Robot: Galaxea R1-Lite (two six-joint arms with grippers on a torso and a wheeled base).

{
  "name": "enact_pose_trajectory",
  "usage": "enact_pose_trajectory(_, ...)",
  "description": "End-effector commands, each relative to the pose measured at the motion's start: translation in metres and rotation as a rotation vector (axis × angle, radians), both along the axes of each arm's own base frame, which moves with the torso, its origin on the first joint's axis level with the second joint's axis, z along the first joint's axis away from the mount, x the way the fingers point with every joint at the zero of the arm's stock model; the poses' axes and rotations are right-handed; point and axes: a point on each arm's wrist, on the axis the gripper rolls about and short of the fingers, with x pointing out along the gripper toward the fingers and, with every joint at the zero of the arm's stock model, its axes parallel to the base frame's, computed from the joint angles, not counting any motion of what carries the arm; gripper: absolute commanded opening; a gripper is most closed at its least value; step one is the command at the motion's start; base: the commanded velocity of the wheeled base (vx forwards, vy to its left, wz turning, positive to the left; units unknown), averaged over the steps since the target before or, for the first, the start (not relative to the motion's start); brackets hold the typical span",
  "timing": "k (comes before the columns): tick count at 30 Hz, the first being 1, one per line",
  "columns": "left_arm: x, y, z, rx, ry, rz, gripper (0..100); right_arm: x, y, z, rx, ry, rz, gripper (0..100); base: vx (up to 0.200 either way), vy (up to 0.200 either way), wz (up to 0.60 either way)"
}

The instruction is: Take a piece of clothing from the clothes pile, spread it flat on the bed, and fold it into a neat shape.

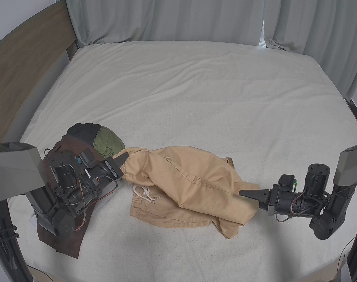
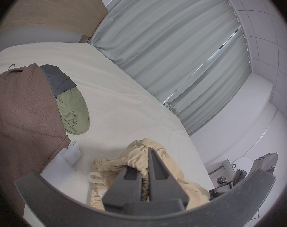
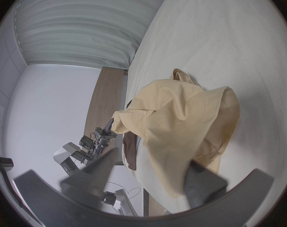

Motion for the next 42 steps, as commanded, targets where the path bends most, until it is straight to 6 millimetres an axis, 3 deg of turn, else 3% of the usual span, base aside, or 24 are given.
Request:
enact_pose_trajectory(1, 0.0, 0.0, 0.0, -0.001, -0.001, 0.0, 0, 0.0, 0.001, -0.001, 0.0, 0.001, 0.005, 0, 0.0, 0.0, 0.0)
enact_pose_trajectory(9, 0.001, 0.0, 0.001, -0.004, -0.005, 0.0, 0, 0.0, 0.0, -0.001, -0.001, -0.001, 0.0, 0, 0.0, 0.0, 0.0)
enact_pose_trajectory(18, 0.001, -0.001, 0.007, -0.012, -0.028, -0.034, 0, -0.011, -0.004, 0.037, 0.031, -0.119, -0.003, 0, 0.0, 0.0, 0.0)
enact_pose_trajectory(42, -0.012, 0.006, 0.052, 0.024, -0.203, -0.111, 0, -0.03, -0.011, 0.083, 0.058, -0.313, -0.004, 0, 0.0, 0.0, 0.0)
